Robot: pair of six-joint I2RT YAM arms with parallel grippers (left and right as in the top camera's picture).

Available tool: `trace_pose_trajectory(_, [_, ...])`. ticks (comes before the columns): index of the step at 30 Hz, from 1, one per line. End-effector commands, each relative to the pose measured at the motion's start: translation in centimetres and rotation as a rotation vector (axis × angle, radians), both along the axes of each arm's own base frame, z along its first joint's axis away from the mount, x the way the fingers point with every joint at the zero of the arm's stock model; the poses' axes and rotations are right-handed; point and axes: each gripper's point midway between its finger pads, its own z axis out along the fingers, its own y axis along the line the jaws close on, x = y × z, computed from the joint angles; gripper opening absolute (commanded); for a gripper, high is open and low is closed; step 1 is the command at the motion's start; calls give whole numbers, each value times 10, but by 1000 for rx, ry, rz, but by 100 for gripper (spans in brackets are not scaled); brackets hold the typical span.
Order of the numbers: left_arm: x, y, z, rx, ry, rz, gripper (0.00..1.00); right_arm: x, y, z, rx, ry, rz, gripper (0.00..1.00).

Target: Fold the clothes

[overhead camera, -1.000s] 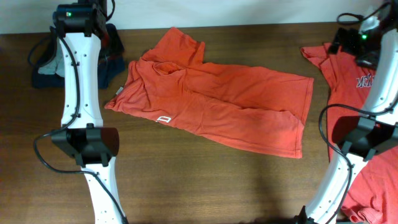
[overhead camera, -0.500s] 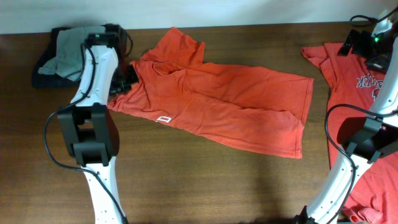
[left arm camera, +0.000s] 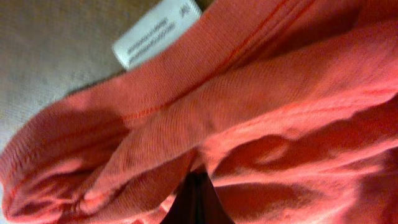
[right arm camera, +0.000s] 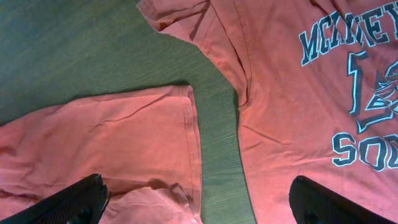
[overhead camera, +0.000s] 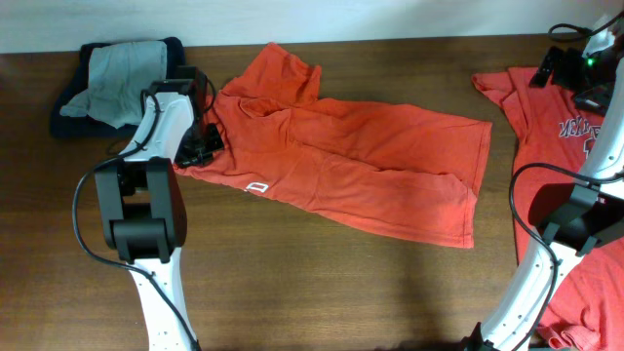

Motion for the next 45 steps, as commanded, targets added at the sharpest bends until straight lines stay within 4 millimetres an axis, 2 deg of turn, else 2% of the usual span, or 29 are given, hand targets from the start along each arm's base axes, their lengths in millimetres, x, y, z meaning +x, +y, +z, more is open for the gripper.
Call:
trace_pose_trajectory(1, [-41, 11, -21, 60, 149, 76, 0, -3, 0, 7, -3, -10, -10, 99])
trace_pose_trajectory(4, [-70, 11, -21, 72, 255, 108, 0, -3, 0, 7, -3, -10, -10, 99])
trace_pose_trajectory(10, [-106, 12, -9, 84, 411, 102, 0, -3, 0, 7, -3, -10, -10, 98])
trace_pose_trajectory(16, [-126, 13, 3, 94, 503, 97, 0, -3, 0, 7, -3, -10, -10, 99])
trace_pose_trajectory(20, [-124, 14, 20, 96, 487, 93, 0, -3, 0, 7, -3, -10, -10, 99])
trace_pose_trajectory(26, [-84, 11, 89, 65, 257, 54, 1, -3, 0, 7, -3, -10, -10, 98])
trace_pose_trajectory(27, [-74, 10, 102, 49, 203, 25, 8, -3, 0, 7, -3, -10, -10, 98])
trace_pose_trajectory(28, [-63, 8, 114, 33, 146, -5, 20, -3, 0, 7, -3, -10, -10, 98])
trace_pose_trajectory(29, [-51, 5, 126, 15, 85, -40, 23, -3, 0, 7, -3, -10, -10, 99])
trace_pose_trajectory(31, [-29, -1, 146, -15, -18, -94, 19, -3, 0, 7, -3, -10, -10, 99])
trace_pose_trajectory(32, [-13, -5, 161, -34, -101, -120, 9, -3, 0, 7, -3, -10, -10, 99])
trace_pose_trajectory(36, [22, -19, 184, -96, -271, -184, 11, -3, 0, 7, -3, -10, -10, 99])
trace_pose_trajectory(41, [63, -55, 195, -230, -445, -303, 31, -3, 0, 7, -3, -10, -10, 98])
trace_pose_trajectory(45, [92, -79, 199, -246, -560, -373, 39, -3, 0, 7, -3, -10, -10, 98])
